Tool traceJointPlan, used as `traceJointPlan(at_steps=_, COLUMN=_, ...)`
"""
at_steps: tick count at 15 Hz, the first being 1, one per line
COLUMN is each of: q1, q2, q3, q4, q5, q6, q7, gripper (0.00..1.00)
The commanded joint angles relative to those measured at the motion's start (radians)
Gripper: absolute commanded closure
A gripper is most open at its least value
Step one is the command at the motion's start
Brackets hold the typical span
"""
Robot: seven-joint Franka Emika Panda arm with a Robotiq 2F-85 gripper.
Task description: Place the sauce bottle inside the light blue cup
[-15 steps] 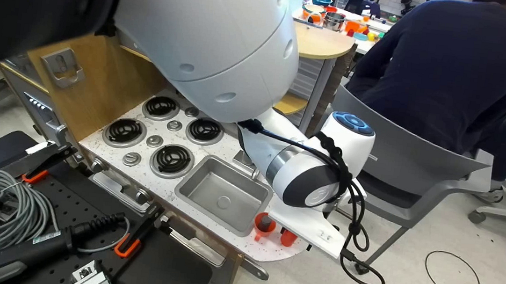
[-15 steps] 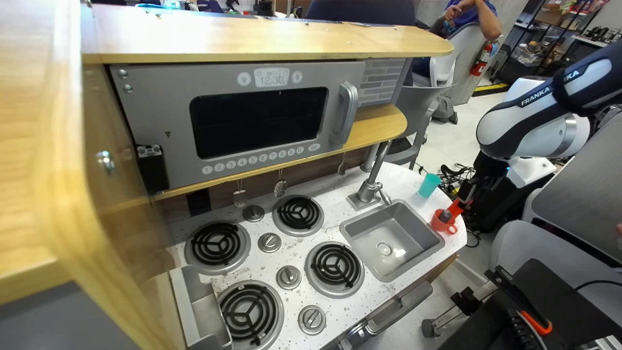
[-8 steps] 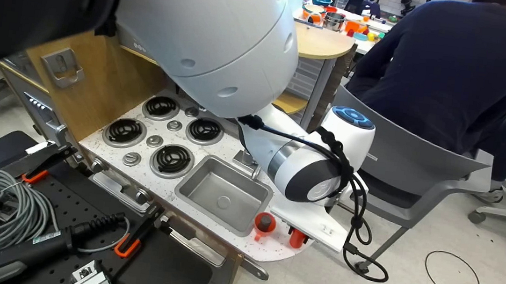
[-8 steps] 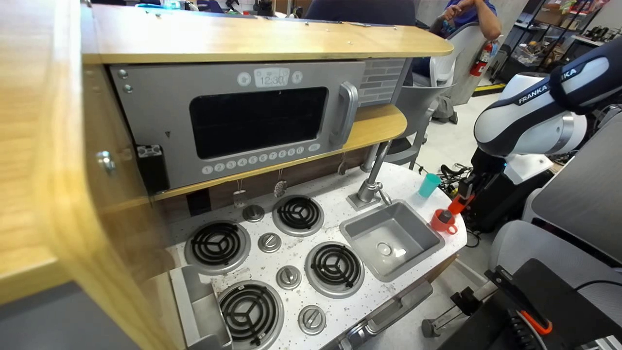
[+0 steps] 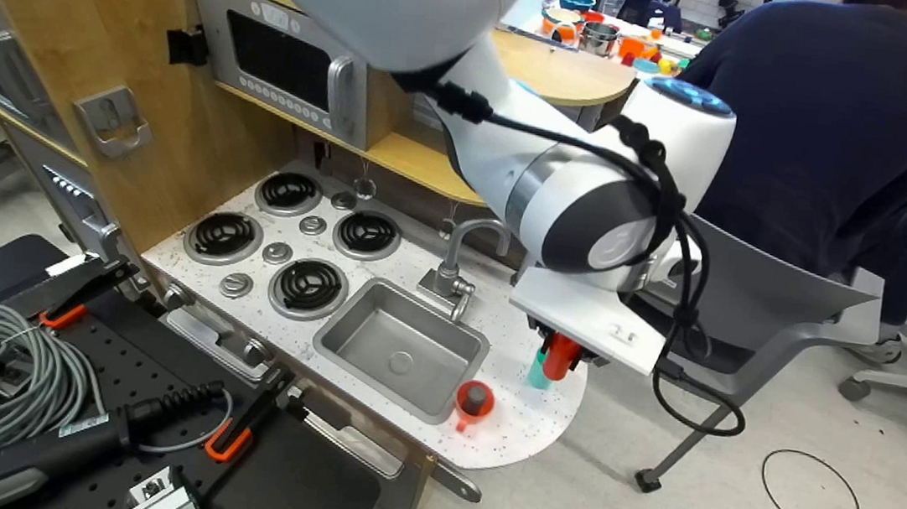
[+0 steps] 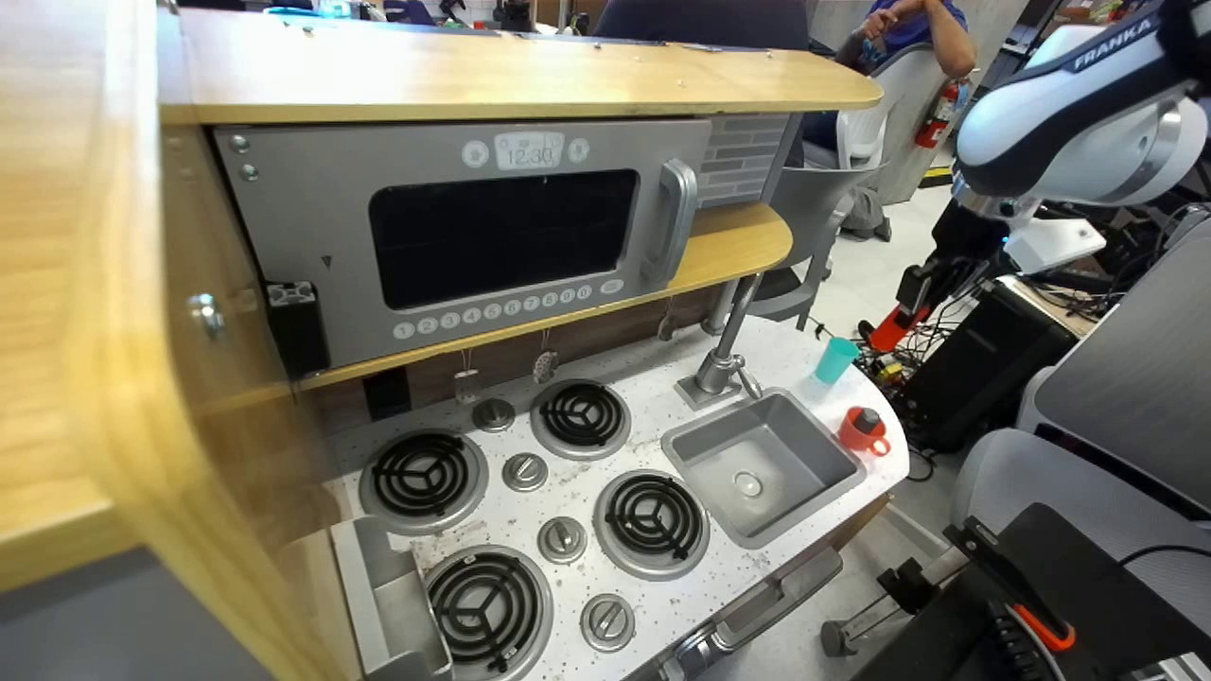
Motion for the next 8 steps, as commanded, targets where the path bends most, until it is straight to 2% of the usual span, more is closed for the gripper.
traceJointPlan(at_steps=1, q1=-0.002, q2=-0.065, q3=0.035, q4=-0.009, q5=0.036, q6=-0.039, q7=0.002, gripper=0.87)
traceJointPlan(at_steps=8, q1=0.012, q2=0.008, q3=0.038, q4=0.084, q5=0.052, q6=-0.045, q7=0.047, gripper=0.87)
